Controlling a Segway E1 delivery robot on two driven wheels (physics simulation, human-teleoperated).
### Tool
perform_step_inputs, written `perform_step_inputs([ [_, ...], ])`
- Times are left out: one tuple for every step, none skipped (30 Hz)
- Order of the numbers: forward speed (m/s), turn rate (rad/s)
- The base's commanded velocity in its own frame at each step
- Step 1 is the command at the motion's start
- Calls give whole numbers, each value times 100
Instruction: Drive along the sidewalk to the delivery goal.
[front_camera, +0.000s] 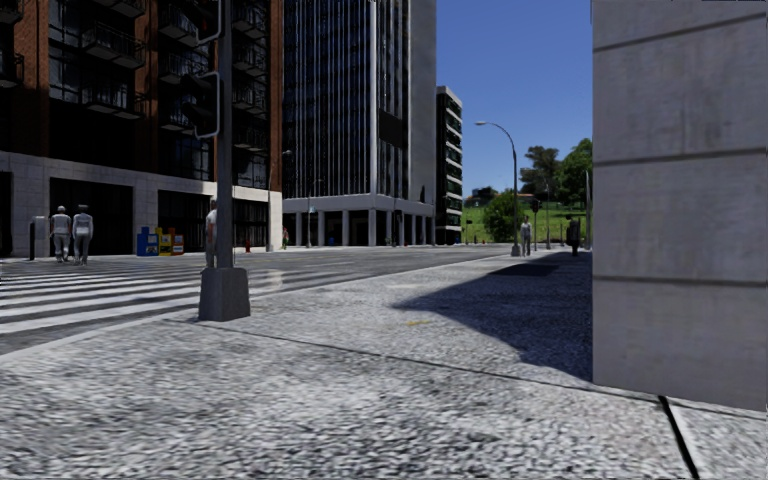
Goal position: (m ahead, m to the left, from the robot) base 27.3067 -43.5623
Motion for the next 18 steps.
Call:
perform_step_inputs([
  [200, 0],
  [200, 0],
  [200, 0],
  [200, 0],
  [200, 0],
  [200, 0],
  [200, 0],
  [200, 0],
  [200, 0],
  [200, 0],
  [200, 0],
  [200, 0],
  [200, 0],
  [200, 0],
  [200, -10],
  [200, -18],
  [200, -18],
  [200, -23],
])
